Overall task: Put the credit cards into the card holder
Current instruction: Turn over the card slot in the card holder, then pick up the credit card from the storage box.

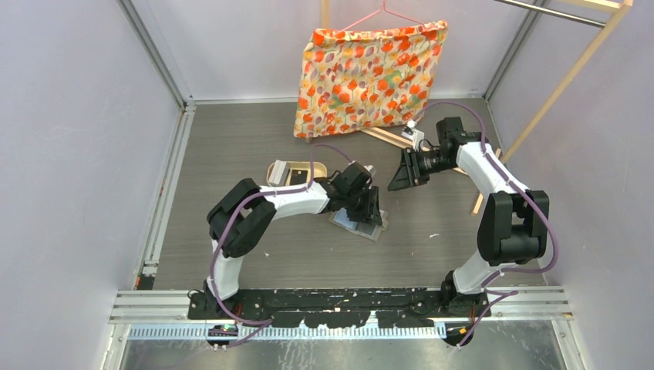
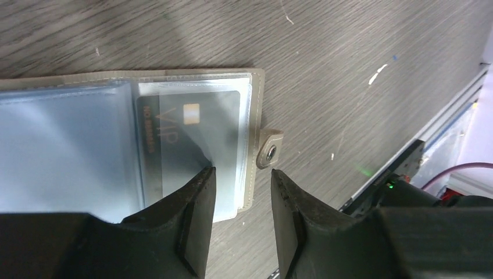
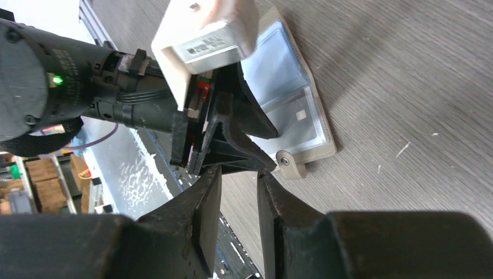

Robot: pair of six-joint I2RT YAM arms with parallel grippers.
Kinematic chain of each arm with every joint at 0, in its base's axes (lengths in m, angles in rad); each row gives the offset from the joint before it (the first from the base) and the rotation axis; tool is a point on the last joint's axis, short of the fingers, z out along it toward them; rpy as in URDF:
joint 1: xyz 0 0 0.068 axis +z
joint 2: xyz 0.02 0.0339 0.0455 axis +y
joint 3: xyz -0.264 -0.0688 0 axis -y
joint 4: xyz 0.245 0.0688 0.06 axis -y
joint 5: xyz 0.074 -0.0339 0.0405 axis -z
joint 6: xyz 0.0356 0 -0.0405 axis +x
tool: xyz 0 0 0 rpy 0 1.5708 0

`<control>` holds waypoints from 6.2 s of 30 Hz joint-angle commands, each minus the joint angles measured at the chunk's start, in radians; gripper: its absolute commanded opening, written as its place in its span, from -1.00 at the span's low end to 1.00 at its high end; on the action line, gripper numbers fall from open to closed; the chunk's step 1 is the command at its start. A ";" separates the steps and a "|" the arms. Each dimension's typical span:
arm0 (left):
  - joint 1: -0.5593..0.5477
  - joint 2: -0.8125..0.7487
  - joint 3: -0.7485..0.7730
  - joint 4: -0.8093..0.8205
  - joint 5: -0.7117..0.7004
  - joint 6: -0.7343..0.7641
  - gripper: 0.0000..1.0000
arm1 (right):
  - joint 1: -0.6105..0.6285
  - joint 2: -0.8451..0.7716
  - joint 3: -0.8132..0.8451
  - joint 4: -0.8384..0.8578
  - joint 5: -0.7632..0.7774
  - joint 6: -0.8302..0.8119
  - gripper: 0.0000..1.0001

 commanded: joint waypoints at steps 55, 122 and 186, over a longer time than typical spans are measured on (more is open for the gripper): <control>0.449 -0.156 0.311 -0.598 -0.605 0.894 0.91 | 0.093 -0.095 0.040 0.072 0.077 -0.067 -0.17; 0.451 -0.040 0.283 -0.592 -0.693 0.874 -0.09 | 0.085 -0.031 0.044 0.022 0.049 -0.107 -0.18; 0.437 -0.154 0.306 -0.639 -0.410 0.839 -0.99 | 0.083 -0.023 0.044 0.010 0.044 -0.122 -0.18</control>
